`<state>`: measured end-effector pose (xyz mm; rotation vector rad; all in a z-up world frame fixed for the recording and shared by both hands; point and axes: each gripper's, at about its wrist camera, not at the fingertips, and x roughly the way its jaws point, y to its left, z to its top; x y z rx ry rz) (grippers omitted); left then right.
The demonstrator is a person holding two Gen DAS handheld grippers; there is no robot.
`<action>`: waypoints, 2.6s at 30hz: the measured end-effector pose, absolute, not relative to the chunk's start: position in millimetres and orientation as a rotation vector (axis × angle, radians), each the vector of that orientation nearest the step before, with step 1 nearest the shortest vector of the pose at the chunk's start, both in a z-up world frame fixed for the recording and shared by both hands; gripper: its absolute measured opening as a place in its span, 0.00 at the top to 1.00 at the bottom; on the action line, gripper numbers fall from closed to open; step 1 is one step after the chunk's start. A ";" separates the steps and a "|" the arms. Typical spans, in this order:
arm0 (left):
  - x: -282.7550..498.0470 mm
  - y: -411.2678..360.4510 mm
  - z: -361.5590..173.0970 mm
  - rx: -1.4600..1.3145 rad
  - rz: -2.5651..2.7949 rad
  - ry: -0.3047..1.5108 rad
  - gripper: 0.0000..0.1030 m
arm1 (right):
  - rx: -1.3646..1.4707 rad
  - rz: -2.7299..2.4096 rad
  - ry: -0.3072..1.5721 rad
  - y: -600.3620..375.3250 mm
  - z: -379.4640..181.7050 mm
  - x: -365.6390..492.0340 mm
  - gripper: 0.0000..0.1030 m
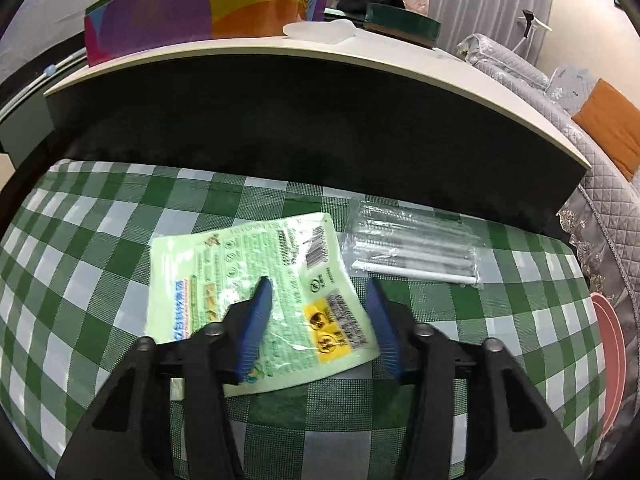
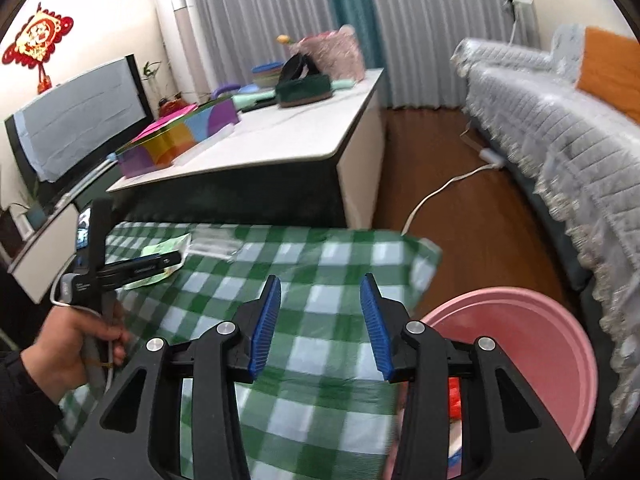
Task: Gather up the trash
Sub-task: 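Grasp the green snack packet with the left gripper while the right gripper grasps the clear plastic sleeve, then carry the green packet and plastic sleeve over the pink bin with both grippers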
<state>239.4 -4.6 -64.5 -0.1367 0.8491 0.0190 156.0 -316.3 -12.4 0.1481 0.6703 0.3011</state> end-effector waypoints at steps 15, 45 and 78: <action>214.9 29.0 -65.1 -0.145 0.030 0.838 0.86 | 0.116 0.503 0.770 -216.9 -29.0 232.2 0.58; 206.7 30.0 -61.0 -0.180 0.001 0.832 0.86 | 0.032 0.516 0.870 -168.3 -52.6 263.1 0.99; 93.0 -1.5 9.6 -0.160 -0.180 0.717 0.99 | 0.082 0.381 0.637 -266.2 52.3 78.3 0.99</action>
